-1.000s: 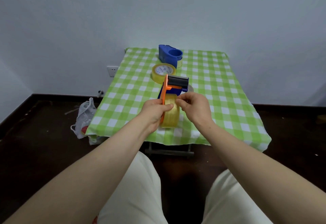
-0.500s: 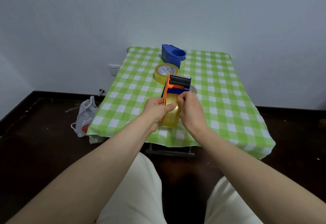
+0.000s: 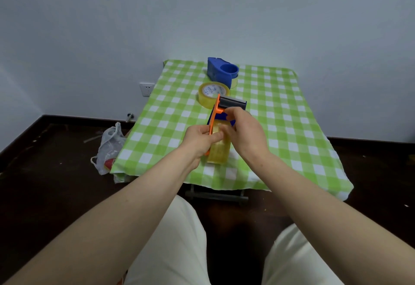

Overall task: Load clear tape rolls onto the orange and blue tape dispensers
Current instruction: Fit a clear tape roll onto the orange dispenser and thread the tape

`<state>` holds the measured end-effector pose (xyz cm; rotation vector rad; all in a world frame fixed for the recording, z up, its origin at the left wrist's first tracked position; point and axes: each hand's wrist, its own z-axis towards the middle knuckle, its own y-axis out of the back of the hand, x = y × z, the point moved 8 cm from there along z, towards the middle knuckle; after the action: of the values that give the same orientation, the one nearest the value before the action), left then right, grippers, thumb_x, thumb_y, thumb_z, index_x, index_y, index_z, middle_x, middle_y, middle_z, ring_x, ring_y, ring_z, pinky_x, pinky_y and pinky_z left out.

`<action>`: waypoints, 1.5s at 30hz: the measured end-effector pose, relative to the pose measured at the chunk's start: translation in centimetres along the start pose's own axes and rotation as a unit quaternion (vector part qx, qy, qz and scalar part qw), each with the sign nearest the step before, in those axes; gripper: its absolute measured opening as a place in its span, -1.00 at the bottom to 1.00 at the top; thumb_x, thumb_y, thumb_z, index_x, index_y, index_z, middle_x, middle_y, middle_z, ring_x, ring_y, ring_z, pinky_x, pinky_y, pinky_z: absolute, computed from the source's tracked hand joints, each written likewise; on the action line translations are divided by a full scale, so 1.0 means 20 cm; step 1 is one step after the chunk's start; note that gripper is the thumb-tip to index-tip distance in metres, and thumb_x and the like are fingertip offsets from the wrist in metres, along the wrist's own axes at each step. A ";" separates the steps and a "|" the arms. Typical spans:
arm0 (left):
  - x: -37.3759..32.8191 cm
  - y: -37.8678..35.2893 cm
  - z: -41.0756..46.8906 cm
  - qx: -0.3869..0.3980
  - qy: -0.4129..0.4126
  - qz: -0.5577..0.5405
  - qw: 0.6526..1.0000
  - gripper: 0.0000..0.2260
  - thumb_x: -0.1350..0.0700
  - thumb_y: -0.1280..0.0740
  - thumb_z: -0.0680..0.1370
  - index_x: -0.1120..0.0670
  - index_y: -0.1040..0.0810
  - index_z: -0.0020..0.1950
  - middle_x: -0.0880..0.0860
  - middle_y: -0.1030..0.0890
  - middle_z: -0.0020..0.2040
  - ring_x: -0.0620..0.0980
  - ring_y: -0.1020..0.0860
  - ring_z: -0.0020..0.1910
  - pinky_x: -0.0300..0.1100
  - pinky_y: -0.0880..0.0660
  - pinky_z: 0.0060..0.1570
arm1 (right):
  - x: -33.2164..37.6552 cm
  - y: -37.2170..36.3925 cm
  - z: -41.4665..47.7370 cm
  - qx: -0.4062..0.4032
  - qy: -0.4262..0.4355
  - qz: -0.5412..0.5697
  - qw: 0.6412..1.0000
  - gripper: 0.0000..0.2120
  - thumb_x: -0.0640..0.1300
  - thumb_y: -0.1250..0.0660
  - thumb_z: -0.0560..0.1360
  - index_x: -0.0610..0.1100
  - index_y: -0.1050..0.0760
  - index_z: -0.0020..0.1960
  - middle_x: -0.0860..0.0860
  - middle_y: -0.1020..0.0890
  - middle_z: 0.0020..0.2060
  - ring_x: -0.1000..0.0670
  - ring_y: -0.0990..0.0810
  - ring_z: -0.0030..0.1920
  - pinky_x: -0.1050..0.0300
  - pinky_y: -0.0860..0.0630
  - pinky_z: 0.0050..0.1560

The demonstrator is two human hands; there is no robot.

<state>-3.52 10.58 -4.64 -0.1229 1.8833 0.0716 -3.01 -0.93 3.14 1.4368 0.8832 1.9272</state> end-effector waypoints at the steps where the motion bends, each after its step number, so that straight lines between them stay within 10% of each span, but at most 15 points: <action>1: 0.00 0.00 0.00 0.000 -0.002 0.000 1.000 -0.34 0.02 -0.52 0.26 0.21 -0.49 0.31 0.15 -0.61 0.20 0.14 -0.60 0.14 0.15 -0.50 0.20 | 0.01 -0.01 0.02 0.015 0.008 -0.056 0.998 -0.68 -0.20 -0.23 0.52 -0.11 -0.40 0.27 -0.05 -0.54 0.17 -0.11 -0.53 0.13 0.00 -0.48 0.03; 9: -0.01 -0.01 0.01 0.010 -0.011 0.006 1.000 -0.35 -0.02 -0.51 0.18 0.19 -0.57 0.23 0.16 -0.64 0.15 0.16 -0.61 0.13 0.17 -0.48 0.21 | 0.06 -0.07 0.08 0.098 0.062 -0.241 0.964 -0.82 -0.36 -0.17 0.51 -0.24 -0.50 0.02 -0.09 -0.33 -0.14 -0.18 -0.49 -0.13 0.08 -0.31 -0.25; 15: 0.00 -0.01 0.02 0.011 -0.015 0.024 1.000 -0.69 0.09 -0.47 0.42 0.18 -0.62 0.12 0.17 -0.66 0.08 0.18 -0.60 0.11 0.01 -0.49 0.06 | 0.09 -0.05 0.06 0.052 0.106 -0.295 0.948 -0.85 -0.24 -0.17 0.54 -0.20 -0.45 0.07 -0.09 -0.45 -0.01 -0.12 -0.45 -0.07 0.14 -0.21 -0.40; 23: -0.03 -0.04 -0.03 0.054 -0.043 0.022 0.997 -0.74 0.29 -0.43 0.43 0.18 -0.61 0.11 0.14 -0.66 -0.02 0.01 -0.60 -0.08 -0.19 -0.53 -0.03 | 0.06 -0.06 0.07 0.036 0.125 -0.295 0.947 -0.77 -0.17 -0.19 0.54 -0.16 -0.41 0.18 -0.08 -0.53 0.11 -0.13 -0.48 0.12 0.09 -0.31 0.07; 32: -0.10 -0.03 -0.01 0.016 -0.076 0.032 0.996 -0.82 0.10 -0.37 0.52 0.18 -0.63 0.04 0.17 -0.65 -0.01 0.09 -0.60 -0.03 0.05 -0.50 0.15 | 0.06 0.03 0.13 0.014 0.068 -0.251 0.966 -0.77 -0.13 -0.09 0.58 -0.11 -0.45 0.14 -0.05 -0.57 0.09 -0.17 -0.55 0.03 0.09 -0.32 -0.17; 42: -0.17 0.05 0.00 -0.096 -0.111 0.113 0.983 -0.48 -0.20 -0.33 0.48 0.04 -0.18 -0.49 -0.01 -0.20 -0.50 -0.01 -0.20 -0.45 -0.13 -0.12 -0.35 | 0.07 0.07 0.15 -0.007 0.042 -0.194 0.980 -0.73 -0.03 -0.05 0.58 -0.09 -0.49 0.05 -0.03 -0.61 -0.04 -0.14 -0.57 -0.03 0.03 -0.44 -0.17; 45: -0.15 0.03 -0.01 -0.058 -0.090 0.082 0.991 -0.47 -0.30 -0.34 0.39 0.15 -0.36 -0.40 0.11 -0.34 -0.41 0.03 -0.32 -0.38 -0.14 -0.22 -0.27 | 0.06 0.09 0.16 -0.011 0.032 -0.175 0.984 -0.76 -0.04 -0.09 0.56 -0.09 -0.50 -0.01 -0.04 -0.62 -0.08 -0.14 -0.57 -0.07 0.03 -0.44 -0.21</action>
<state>-2.85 11.27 -1.82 -0.0387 1.7056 0.2970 -0.29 -0.46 5.92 1.1230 1.0622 1.7176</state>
